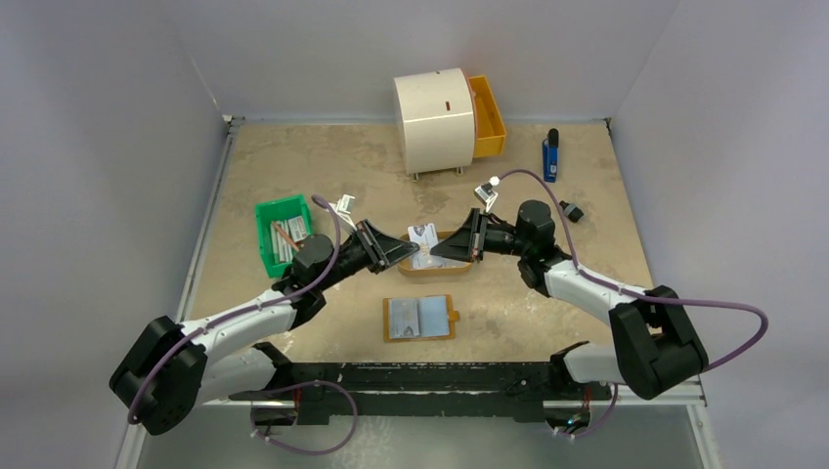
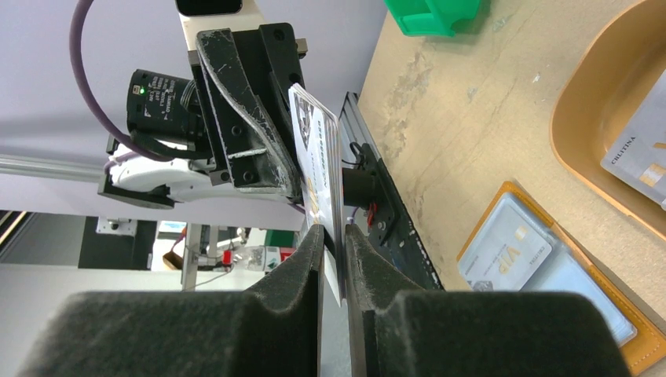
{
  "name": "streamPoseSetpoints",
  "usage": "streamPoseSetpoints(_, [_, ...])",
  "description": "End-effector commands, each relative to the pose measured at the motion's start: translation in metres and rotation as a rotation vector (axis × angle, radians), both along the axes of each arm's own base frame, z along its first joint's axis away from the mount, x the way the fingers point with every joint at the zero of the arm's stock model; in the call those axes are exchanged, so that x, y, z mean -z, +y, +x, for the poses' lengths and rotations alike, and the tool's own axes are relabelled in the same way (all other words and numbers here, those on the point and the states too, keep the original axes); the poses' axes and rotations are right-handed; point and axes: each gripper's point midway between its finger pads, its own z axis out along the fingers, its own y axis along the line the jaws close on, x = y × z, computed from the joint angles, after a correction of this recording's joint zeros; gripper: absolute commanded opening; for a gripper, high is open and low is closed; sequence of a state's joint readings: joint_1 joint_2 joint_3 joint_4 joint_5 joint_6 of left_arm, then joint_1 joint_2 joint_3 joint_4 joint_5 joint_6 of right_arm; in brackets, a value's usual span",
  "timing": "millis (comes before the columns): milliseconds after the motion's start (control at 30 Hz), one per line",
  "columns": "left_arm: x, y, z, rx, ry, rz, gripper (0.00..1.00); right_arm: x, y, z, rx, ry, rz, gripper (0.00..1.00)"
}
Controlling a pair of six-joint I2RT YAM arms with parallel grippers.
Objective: Put the credit cards into the card holder
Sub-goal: Pick up the credit card from the storage box.
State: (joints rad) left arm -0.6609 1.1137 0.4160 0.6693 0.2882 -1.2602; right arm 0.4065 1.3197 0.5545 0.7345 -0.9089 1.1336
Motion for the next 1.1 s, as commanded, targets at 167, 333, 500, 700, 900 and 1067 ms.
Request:
streamPoseSetpoints(167, [-0.0488, 0.0036, -0.0073, 0.022, -0.151, -0.112, 0.12, 0.0023, -0.0048, 0.0041, 0.038, -0.004, 0.004, 0.15])
streamPoseSetpoints(333, [-0.0466, 0.0036, -0.0058, 0.018, -0.150, -0.102, 0.05, 0.0021, -0.0058, 0.0034, 0.040, -0.004, 0.006, 0.17])
streamPoseSetpoints(500, [-0.0465, 0.0038, -0.0056, 0.015, -0.150, -0.100, 0.02, 0.0035, -0.0085, 0.0038, 0.050, 0.003, 0.007, 0.18])
streamPoseSetpoints(700, [-0.0479, 0.0037, -0.0068, 0.022, -0.153, -0.102, 0.06, 0.0055, -0.0106, 0.0037, 0.054, 0.007, 0.010, 0.20])
streamPoseSetpoints(900, [-0.0486, 0.0032, -0.0081, 0.028, -0.156, -0.105, 0.09, 0.0041, -0.0104, 0.0038, 0.050, 0.002, 0.015, 0.20])
streamPoseSetpoints(1067, [-0.0475, 0.0040, -0.0079, 0.022, -0.156, -0.106, 0.03, 0.0005, -0.0098, 0.0034, 0.042, -0.011, 0.026, 0.22])
